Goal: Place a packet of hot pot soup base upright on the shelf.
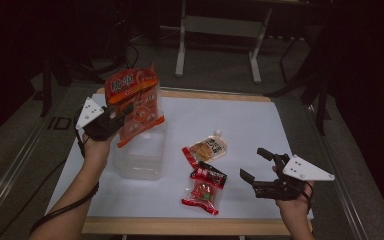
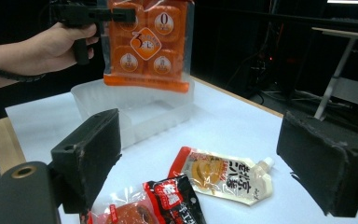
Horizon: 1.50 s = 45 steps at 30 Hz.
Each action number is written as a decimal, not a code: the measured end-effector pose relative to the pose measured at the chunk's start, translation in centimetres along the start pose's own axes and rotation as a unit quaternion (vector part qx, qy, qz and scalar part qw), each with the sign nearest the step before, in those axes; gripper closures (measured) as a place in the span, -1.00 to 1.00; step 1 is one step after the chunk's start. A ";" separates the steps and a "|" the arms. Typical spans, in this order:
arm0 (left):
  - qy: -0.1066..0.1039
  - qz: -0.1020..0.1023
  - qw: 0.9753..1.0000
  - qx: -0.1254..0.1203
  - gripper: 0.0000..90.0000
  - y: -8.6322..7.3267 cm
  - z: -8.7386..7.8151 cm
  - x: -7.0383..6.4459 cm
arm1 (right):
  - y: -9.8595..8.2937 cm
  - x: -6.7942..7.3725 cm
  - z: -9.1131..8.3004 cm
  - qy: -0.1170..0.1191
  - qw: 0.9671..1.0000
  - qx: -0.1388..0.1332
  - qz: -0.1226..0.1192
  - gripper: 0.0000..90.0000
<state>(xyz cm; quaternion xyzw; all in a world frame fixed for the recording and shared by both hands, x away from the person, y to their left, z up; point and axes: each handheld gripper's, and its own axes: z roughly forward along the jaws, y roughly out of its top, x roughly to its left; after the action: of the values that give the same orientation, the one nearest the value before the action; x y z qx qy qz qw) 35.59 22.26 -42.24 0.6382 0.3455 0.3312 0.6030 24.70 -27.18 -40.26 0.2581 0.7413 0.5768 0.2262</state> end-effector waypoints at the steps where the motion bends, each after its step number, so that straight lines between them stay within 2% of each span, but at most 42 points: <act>1: 0.000 -0.003 1.000 0.001 0.59 -0.3 0.1 0.0 | 0.0 0.0 0.0 0.000 1.000 0.000 0.000 -0.70; 14: -0.022 -0.014 0.999 0.043 0.59 -3.2 1.9 0.6 | -0.5 -0.2 0.2 0.006 1.000 0.007 0.003 -0.70; 17: -0.021 -0.012 0.998 0.051 0.58 -3.8 2.1 0.6 | -0.6 -0.3 0.2 0.006 1.000 0.009 0.005 -0.70; 20: -0.019 -0.021 0.998 0.054 0.58 -4.2 2.2 0.9 | -0.7 -0.3 0.3 0.006 1.000 0.010 0.004 -0.70; 23: -0.020 -0.005 0.997 0.069 0.58 -4.8 2.2 1.0 | -0.7 -0.2 0.3 0.006 1.000 0.011 0.005 -0.70; 25: -0.024 -0.010 0.998 0.065 0.58 -5.3 2.0 1.3 | -0.8 -0.2 0.3 0.008 1.000 0.011 0.006 -0.70; 26: -0.021 -0.024 0.997 0.068 0.58 -5.5 1.8 1.7 | -0.9 -0.2 0.4 0.008 1.000 0.012 0.005 -0.70; 28: -0.020 -0.031 0.997 0.069 0.58 -5.7 1.7 2.0 | -0.9 -0.2 0.4 0.009 1.000 0.012 0.007 -0.70; 32: -0.019 -0.037 0.997 0.072 0.57 -6.4 1.3 2.8 | -1.0 0.0 0.7 0.014 1.000 0.014 0.005 -0.69; 38: -0.021 -0.033 0.997 0.068 0.55 -6.6 1.4 3.1 | -0.9 0.1 0.8 0.017 1.000 0.012 0.002 -0.69; 40: -0.011 -0.021 0.997 0.078 0.49 -6.5 1.4 3.1 | -0.9 0.1 0.8 0.018 1.000 0.012 0.000 -0.69; 45: -0.011 -0.008 0.996 0.084 0.41 -6.0 1.4 3.2 | -0.9 0.0 0.9 0.018 1.000 0.011 0.000 -0.69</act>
<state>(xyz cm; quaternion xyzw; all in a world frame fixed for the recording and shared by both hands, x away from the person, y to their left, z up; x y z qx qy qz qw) 38.23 24.35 -48.32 0.6877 0.3703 0.2892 0.5534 25.11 -26.70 -41.33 0.2506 0.7515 0.5730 0.2098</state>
